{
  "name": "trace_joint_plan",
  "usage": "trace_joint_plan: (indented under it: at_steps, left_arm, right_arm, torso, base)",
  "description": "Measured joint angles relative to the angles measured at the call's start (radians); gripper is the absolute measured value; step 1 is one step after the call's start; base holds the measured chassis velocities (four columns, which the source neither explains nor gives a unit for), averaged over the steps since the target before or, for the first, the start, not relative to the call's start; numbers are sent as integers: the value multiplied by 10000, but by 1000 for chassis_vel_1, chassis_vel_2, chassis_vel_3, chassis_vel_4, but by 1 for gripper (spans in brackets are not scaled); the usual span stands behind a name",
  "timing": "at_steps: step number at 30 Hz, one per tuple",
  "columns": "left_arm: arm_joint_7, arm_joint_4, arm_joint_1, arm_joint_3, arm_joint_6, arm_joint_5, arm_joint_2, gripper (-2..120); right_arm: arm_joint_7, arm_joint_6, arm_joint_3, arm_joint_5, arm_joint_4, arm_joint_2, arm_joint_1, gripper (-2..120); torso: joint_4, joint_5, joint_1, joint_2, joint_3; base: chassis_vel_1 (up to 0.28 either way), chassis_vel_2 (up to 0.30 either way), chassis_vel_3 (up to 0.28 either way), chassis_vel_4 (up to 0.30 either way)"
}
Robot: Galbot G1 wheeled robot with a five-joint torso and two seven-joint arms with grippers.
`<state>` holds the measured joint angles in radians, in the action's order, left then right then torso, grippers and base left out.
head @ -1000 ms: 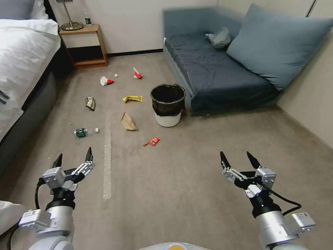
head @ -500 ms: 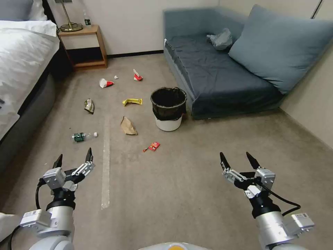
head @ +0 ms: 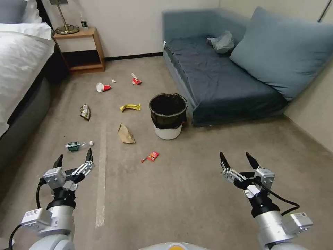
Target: Pick up the trash can from the floor.
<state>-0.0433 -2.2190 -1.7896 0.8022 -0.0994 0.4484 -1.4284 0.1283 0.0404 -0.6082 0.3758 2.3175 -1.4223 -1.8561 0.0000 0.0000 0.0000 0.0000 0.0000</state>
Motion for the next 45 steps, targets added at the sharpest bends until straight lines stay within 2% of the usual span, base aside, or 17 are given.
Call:
trace_joint_plan:
  at_steps: [45]
  left_arm:
    - [-23, 178, 133, -15, 58, 106, 76, 100]
  right_arm:
    - [63, 27, -23, 45, -129, 32, 110, 100]
  torso:
    - [0, -1, 0, 0, 0]
  base:
    - [-149, 142, 145, -147]
